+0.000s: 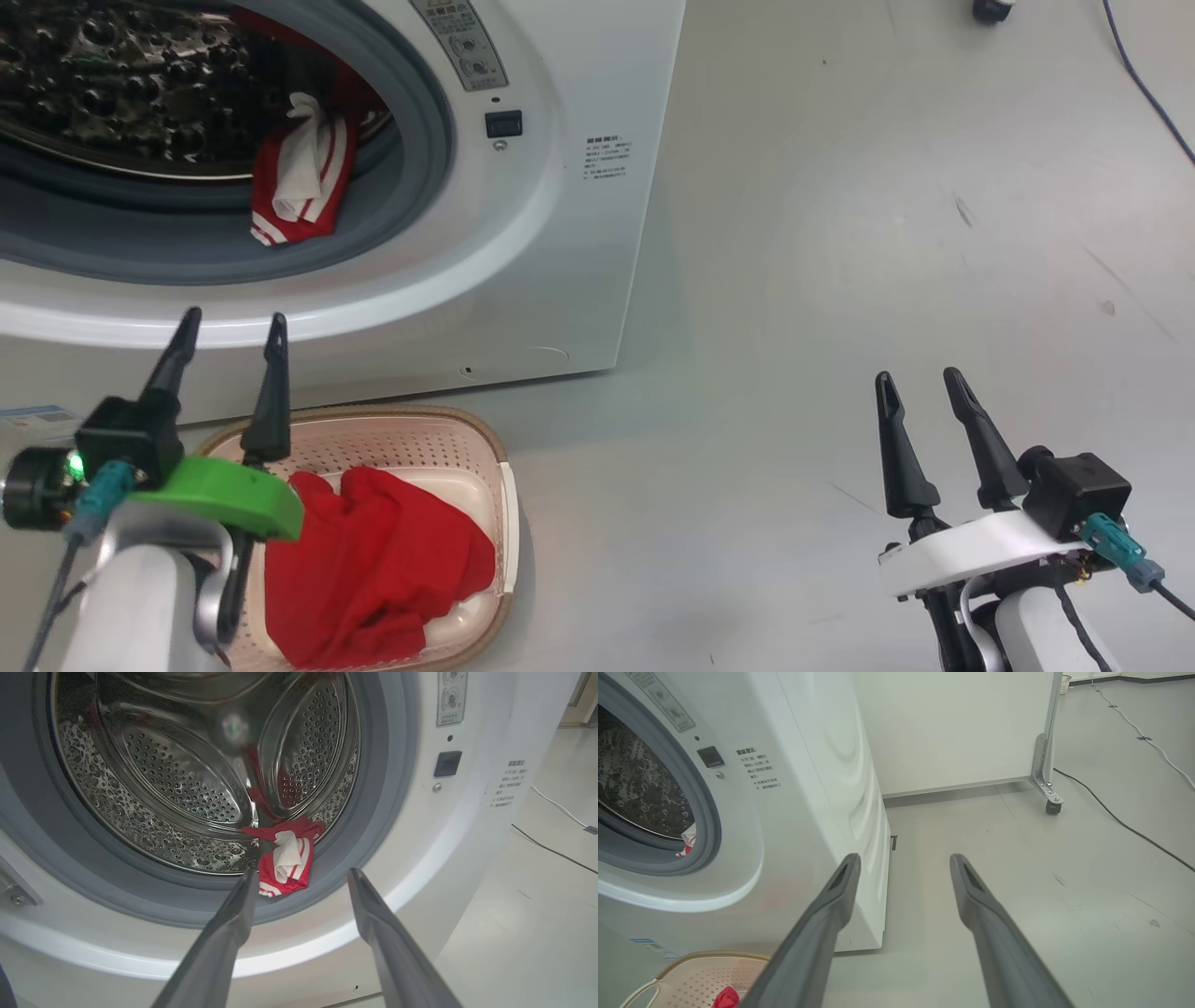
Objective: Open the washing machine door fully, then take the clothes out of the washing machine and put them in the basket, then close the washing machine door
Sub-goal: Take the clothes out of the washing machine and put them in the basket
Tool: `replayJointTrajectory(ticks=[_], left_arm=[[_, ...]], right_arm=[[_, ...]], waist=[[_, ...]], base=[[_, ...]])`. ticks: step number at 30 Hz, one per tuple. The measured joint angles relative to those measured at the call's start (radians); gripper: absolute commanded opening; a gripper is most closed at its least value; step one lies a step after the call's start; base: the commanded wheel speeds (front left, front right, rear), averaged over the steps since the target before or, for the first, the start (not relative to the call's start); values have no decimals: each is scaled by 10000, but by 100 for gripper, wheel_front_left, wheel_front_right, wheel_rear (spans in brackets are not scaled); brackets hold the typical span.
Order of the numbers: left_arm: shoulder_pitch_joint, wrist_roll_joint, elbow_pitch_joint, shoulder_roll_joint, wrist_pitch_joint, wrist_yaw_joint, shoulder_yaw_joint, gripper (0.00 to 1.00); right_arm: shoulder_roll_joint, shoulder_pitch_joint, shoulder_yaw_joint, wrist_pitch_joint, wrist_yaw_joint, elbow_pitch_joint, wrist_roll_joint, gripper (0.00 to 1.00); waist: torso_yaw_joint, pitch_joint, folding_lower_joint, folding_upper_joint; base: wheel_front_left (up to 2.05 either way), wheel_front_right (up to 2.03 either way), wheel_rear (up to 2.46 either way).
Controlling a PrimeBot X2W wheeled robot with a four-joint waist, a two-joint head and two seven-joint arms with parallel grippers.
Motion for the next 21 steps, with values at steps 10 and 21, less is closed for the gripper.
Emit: replayJointTrajectory(ticks=[10, 21], left_arm=[[-1930, -313, 548, 431, 1687, 265, 640, 100], [-3906, -445, 1735, 997, 3427, 529, 895, 100]], right_arm=[[128, -600, 272, 0, 0, -8, 36, 100], [222, -1027, 502, 2, 0, 163, 199, 100]], waist=[[-678, 1066, 0, 0], [-1538, 1913, 0, 0]], base=[[0, 0, 0], [0, 0, 0]])
